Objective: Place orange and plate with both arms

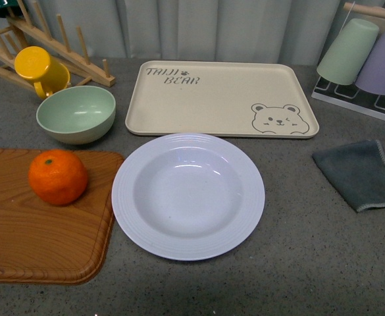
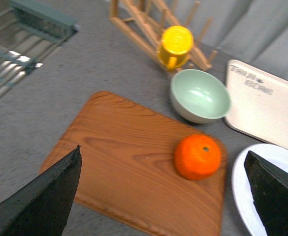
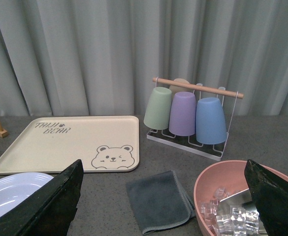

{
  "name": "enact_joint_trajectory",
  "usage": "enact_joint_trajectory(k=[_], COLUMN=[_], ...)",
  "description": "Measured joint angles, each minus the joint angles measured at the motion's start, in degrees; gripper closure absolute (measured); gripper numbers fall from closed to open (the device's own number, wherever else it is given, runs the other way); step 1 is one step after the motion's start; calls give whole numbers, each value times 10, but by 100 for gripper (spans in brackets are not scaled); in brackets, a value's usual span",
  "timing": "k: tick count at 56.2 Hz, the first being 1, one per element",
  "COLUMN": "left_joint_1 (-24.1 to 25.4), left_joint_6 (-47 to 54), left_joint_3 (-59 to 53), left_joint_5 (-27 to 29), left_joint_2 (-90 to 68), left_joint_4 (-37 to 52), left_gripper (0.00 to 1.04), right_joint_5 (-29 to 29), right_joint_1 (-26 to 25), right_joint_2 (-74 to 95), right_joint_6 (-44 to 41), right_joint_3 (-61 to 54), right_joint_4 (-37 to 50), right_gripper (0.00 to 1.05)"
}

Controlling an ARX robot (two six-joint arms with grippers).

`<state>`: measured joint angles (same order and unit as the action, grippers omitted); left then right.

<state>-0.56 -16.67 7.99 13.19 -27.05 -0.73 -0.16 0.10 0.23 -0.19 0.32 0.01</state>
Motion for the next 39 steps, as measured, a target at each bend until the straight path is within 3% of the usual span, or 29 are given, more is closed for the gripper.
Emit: enact_joint_trajectory(k=[8, 13, 39], left_joint_1=[6, 11, -10], left_joint_6=[10, 30, 94], left_joint_3=[66, 118, 276], left_joint_5=[-94, -135, -185], left_joint_2=[-223, -365, -639], left_joint_4=[123, 153, 131], left_gripper=[6, 6, 6], right_joint_5=[1, 0, 0], right_joint_1=[0, 0, 0], right_joint_2=[0, 0, 0], right_joint_6=[0, 0, 0], right_joint_3=[0, 0, 0], right_joint_4=[0, 0, 0], right_gripper=[9, 9, 9])
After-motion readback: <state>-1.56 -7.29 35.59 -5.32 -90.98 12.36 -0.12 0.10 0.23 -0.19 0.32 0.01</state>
